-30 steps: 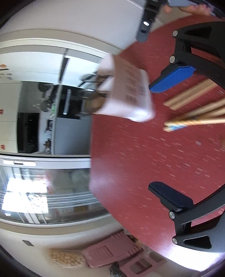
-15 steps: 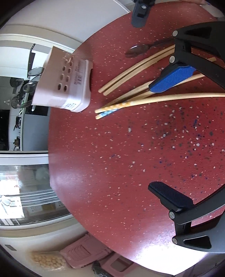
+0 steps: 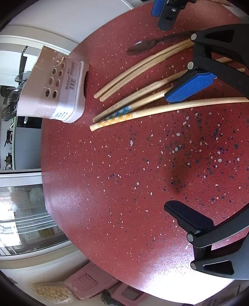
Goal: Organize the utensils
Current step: 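Close the right tool on the dark-handled spoon while the left tool grasps the yellow-patterned chopstick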
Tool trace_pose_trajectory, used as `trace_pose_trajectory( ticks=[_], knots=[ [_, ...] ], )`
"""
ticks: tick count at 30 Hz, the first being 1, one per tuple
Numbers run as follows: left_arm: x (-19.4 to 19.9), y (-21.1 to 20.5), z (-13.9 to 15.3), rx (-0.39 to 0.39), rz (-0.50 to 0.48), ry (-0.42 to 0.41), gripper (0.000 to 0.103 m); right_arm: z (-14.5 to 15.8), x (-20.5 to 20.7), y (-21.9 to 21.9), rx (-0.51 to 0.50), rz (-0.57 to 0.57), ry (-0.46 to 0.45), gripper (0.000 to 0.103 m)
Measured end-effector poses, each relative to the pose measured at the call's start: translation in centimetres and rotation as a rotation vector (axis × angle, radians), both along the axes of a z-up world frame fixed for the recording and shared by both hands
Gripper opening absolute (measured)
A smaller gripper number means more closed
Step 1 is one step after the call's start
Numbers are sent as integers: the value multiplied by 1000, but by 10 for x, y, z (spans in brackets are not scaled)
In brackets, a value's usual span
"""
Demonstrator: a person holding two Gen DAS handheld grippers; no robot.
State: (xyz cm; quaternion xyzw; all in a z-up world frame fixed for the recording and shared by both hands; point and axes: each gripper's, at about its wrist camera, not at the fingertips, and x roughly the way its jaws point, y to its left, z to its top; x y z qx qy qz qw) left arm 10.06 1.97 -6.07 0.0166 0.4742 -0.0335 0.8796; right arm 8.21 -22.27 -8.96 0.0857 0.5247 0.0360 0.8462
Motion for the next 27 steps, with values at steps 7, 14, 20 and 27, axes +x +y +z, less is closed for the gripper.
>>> trace_pose_trajectory(
  ticks=[7,14,20,27],
  knots=[
    [9,7,-2,1,35,14,103,-4,2,21,-94,49,25,99],
    [21,2,-2,29,12,31,103,-6,5,31,-142,58,44,89],
    [35,-4,-1,33,-17,71,103,-1,12,40,-183,83,60,67],
    [50,-3,-1,-1,-44,148,103,2,19,45,-184,118,116,60]
  ],
)
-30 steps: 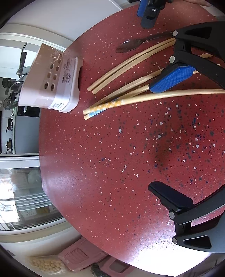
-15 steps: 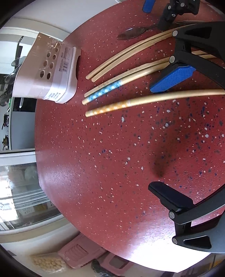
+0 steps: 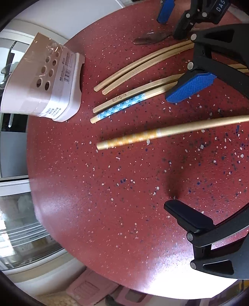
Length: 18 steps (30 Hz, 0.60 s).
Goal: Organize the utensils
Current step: 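Close the right tool on the dark-handled spoon while the left tool grasps the yellow-patterned chopstick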
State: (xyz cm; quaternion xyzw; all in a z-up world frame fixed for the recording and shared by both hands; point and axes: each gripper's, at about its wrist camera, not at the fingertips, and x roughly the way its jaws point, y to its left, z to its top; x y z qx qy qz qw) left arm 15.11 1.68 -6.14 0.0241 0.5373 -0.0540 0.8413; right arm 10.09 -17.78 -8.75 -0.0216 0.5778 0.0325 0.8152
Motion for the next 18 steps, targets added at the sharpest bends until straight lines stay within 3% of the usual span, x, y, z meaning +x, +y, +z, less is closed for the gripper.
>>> trace_pose_trajectory(
  ticks=[5,7,12,14,16,18],
  knots=[
    [3,-5,5,-4,-58,26,103,0,3,-3,-3,18,36,57],
    [3,-9,10,-4,-85,22,89,0,4,-5,-4,25,40,52],
    [7,-15,12,8,-118,56,81,0,6,-11,-5,38,36,46],
    [10,-17,11,6,-126,67,78,1,8,-12,-6,43,35,37],
    [9,-17,13,3,-133,59,62,3,8,-11,2,50,40,24],
    [4,-15,14,5,-136,58,53,3,10,-13,0,51,43,20]
  ],
)
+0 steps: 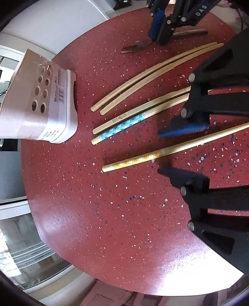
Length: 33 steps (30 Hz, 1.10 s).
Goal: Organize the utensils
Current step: 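Close the right tool on the dark-handled spoon while the left tool grasps the yellow-patterned chopstick, then lift the spoon and chopstick and carry both over the pink holder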
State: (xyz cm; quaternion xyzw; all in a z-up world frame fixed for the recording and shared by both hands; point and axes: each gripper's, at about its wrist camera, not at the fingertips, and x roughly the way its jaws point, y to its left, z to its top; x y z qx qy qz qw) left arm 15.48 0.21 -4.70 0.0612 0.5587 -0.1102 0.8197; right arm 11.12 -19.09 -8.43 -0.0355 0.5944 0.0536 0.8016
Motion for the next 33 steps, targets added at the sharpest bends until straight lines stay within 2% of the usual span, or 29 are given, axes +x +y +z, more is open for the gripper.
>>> trace_pose_trajectory(
  ticks=[1,3,6,8,11,15,22,33],
  knots=[
    [0,0,0,-1,-3,-1,39,0,1,-1,8,6,1,17],
    [-4,2,1,-4,-2,-5,37,-1,2,-2,6,8,0,13],
    [-13,6,3,-27,20,-29,37,0,3,-8,47,6,-6,13],
    [-22,9,3,-50,43,-49,37,-1,3,-16,112,-4,-9,13],
    [-38,17,9,-95,79,-99,37,0,0,-27,182,-19,-21,13],
    [-54,24,25,-156,113,-179,37,4,-4,-41,227,-28,-62,13],
    [-63,34,57,-219,135,-316,37,22,-12,-50,271,-19,-159,13],
    [-61,39,96,-257,163,-447,37,56,-12,-55,325,-26,-285,13]
  ],
)
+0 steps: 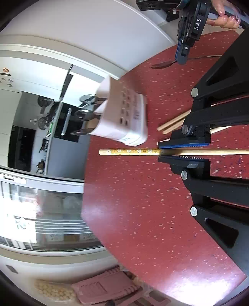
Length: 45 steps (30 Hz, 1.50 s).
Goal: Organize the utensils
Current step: 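Lift the spoon and chopstick and carry both over the pink holder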
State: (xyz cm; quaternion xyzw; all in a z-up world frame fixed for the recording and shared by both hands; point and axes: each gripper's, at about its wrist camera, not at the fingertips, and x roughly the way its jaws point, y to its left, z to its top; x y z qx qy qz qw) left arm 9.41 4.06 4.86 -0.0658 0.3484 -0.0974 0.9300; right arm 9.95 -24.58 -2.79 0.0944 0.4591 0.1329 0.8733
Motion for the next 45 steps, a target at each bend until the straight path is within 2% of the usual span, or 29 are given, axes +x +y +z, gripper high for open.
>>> trace_pose_trajectory(
  ticks=[7,14,24,32,45],
  knots=[
    [21,-2,22,-33,28,-58,37,22,12,-3,30,-14,-63,13],
    [37,-10,41,-26,28,-109,37,48,32,-5,42,-19,-126,13],
    [64,-21,62,-28,21,-165,37,74,57,-7,65,-28,-180,13],
    [95,-30,87,-64,18,-233,37,96,87,-13,111,-44,-236,13],
    [149,-60,113,-106,-15,-363,37,125,146,-9,110,-76,-408,13]
  ],
)
